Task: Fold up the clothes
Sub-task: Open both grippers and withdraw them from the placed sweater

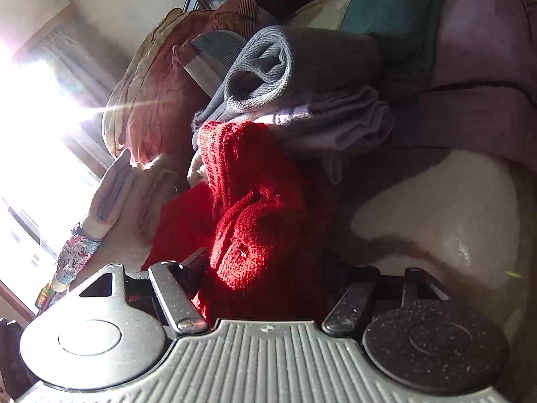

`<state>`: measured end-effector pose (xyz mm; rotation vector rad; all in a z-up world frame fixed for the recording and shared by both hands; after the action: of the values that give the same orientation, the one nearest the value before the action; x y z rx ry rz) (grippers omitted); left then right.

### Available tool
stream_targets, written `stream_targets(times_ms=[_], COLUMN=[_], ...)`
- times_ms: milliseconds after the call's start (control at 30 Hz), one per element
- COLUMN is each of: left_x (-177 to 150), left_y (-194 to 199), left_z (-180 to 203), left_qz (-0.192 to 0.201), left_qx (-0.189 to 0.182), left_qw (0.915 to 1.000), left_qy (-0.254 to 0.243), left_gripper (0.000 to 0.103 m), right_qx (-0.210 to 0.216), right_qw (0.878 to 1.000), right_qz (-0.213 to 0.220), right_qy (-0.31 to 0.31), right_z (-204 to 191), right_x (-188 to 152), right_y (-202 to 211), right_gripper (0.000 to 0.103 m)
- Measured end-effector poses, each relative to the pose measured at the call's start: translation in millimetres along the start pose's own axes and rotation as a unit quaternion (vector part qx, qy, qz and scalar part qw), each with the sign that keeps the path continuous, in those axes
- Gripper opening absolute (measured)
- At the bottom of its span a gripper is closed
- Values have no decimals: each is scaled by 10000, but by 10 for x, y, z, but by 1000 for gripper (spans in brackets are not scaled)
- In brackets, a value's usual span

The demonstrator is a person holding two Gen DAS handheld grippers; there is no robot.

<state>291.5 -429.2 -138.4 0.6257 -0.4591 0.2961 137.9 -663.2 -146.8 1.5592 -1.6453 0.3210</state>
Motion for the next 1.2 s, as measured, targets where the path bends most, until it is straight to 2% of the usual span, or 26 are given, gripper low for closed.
stream_targets(times_ms=[67, 133, 200, 267, 367, 400, 533, 700, 767, 900, 1200], left_x=[-62, -180, -297, -404, -514, -560, -718, -760, -754, -780, -894], left_y=[271, 548, 810, 1051, 1299, 1359, 1668, 1937, 2020, 2133, 2243], left_z=[96, 181, 246, 287, 414, 483, 692, 784, 808, 882, 964], left_qz=[138, 177, 264, 395, 242, 176, 430, 341, 474, 513, 601], left_qx=[87, 195, 395, 482, 721, 863, 1191, 1232, 1316, 1205, 1322], left_qw=[9991, 9963, 9916, 9884, 9848, 9818, 9680, 9663, 9652, 9650, 9600], left_qy=[-391, -821, -1205, -1383, -1563, -1684, -2165, -2234, -2208, -2272, -2393], left_gripper=[83, 93, 101, 102, 102, 102, 102, 103, 103, 102, 103], right_qx=[-210, -327, -436, -515, -792, -805, -824, -1061, -1198, -1351, -1301], right_qw=[9994, 9988, 9982, 9971, 9933, 9929, 9902, 9824, 9784, 9739, 9720], right_qz=[220, 271, 145, -22, -260, -285, -350, -430, -401, -417, -556], right_qy=[175, 234, 376, 567, 802, 825, 1070, 1477, 1639, 1778, 1878], right_z=[-70, -170, -308, -458, -675, -727, -950, -1179, -1246, -1313, -1412], right_x=[40, 50, -6, -71, -144, -162, -182, -114, -88, -61, -92], right_y=[213, 430, 643, 837, 1130, 1224, 1548, 1832, 1931, 2067, 2194], right_gripper=[74, 93, 102, 102, 102, 102, 102, 102, 102, 102, 102])
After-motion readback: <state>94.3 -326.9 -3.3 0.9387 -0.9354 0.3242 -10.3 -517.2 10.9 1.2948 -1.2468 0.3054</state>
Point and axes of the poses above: each gripper's, at about its wrist camera, not at the fingertips, and y roughly against the way its jaws point, z to its right, x to its top, the point moved 3 cm from there along -y, roughly the way its jaws point, and after that the axes turned 7 degrees about y, right-handed, at the moved point
